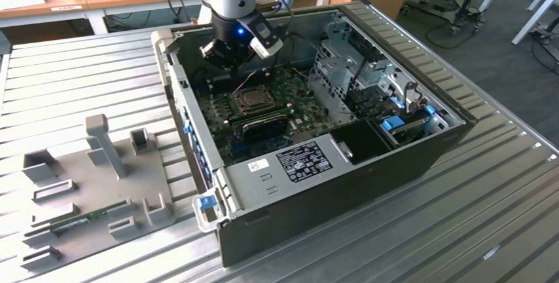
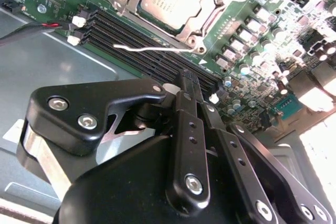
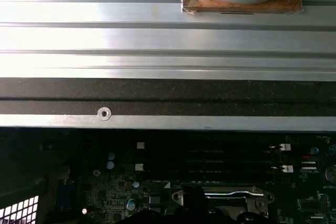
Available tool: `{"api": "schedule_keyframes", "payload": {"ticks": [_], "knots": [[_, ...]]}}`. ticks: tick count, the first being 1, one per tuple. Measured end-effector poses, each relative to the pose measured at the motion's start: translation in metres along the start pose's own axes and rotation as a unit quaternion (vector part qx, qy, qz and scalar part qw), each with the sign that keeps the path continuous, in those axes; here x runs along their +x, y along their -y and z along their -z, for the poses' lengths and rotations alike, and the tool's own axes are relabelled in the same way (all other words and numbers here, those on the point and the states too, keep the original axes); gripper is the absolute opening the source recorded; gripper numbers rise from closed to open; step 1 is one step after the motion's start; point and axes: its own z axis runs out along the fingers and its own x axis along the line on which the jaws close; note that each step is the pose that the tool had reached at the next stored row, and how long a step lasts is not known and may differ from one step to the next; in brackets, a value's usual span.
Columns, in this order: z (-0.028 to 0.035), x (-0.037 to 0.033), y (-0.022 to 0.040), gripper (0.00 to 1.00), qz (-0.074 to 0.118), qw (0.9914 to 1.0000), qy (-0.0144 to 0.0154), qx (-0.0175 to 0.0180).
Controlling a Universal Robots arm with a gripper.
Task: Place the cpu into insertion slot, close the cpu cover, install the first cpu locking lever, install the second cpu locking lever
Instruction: 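Install the first cpu locking lever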
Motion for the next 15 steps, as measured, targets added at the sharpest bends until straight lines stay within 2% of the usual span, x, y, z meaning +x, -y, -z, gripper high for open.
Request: {"api": "schedule_keyframes", "payload": {"ticks": [9, 15], "knots": [[-0.0031, -0.0086, 0.0006, 0.10, 0.000, 1.00000, 0.0000, 0.0000], [-0.0053, -0.0118, 0.0006, 0.10, 0.000, 1.00000, 0.0000, 0.0000]]}}
